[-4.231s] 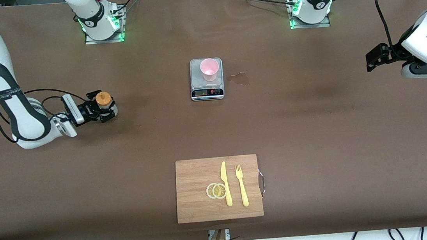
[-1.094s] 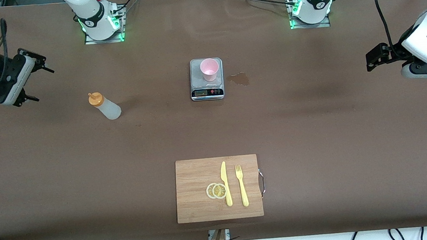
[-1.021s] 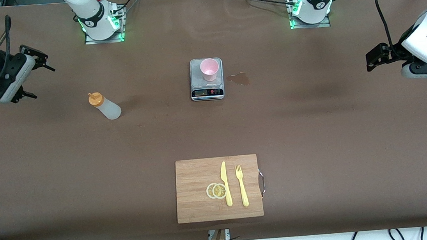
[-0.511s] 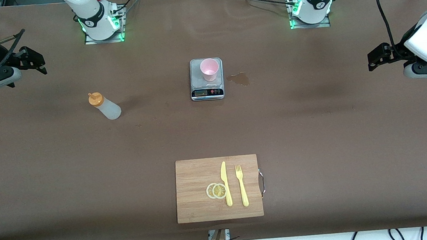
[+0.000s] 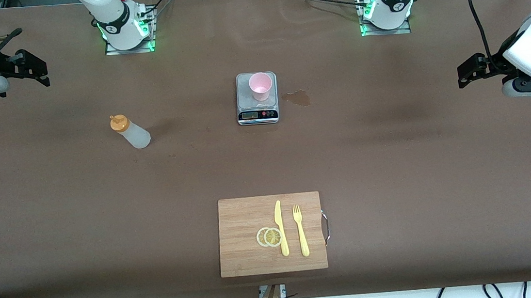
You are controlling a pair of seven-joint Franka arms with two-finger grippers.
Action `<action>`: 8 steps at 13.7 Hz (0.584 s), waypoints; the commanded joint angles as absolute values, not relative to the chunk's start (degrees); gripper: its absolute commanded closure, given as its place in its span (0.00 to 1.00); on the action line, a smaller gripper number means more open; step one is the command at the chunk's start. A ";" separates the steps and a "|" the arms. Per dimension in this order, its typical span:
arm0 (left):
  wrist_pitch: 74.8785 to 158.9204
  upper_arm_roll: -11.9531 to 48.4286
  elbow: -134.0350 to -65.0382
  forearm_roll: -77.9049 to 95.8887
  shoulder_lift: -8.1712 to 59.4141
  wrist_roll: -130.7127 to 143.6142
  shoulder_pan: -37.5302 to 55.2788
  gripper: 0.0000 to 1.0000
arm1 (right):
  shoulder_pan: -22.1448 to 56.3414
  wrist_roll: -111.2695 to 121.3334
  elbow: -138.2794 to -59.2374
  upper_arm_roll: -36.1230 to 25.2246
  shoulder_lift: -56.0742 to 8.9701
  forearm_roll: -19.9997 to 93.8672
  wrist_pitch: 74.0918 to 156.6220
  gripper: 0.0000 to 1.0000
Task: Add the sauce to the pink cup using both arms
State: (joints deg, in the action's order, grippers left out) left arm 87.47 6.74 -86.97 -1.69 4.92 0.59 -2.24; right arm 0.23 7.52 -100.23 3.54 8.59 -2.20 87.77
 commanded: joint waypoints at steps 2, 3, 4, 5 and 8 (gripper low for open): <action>86.66 6.59 -85.43 -1.93 6.58 -0.96 -2.55 0.00 | 1.05 5.80 -99.05 2.64 8.88 -1.06 85.52 0.00; 86.92 6.59 -85.43 -1.85 7.37 -1.05 -2.81 0.00 | 1.05 6.15 -97.57 2.81 8.44 -1.05 85.52 0.00; 87.27 6.68 -85.34 -1.85 8.17 -0.97 -2.64 0.00 | 1.05 6.15 -96.60 3.07 8.09 -1.05 85.52 0.00; 87.36 6.77 -85.17 -1.76 8.61 -0.97 -1.94 0.00 | 1.05 6.15 -96.33 3.08 8.00 -1.14 85.52 0.00; 87.71 7.21 -84.99 -1.41 9.66 -0.97 -0.18 0.00 | 1.14 6.41 -96.24 3.34 7.82 -1.85 85.34 0.00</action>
State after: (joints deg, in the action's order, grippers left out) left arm 88.00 7.20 -86.92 -1.69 8.34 0.35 -1.68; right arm 0.53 6.73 -97.67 3.53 8.56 -1.97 86.54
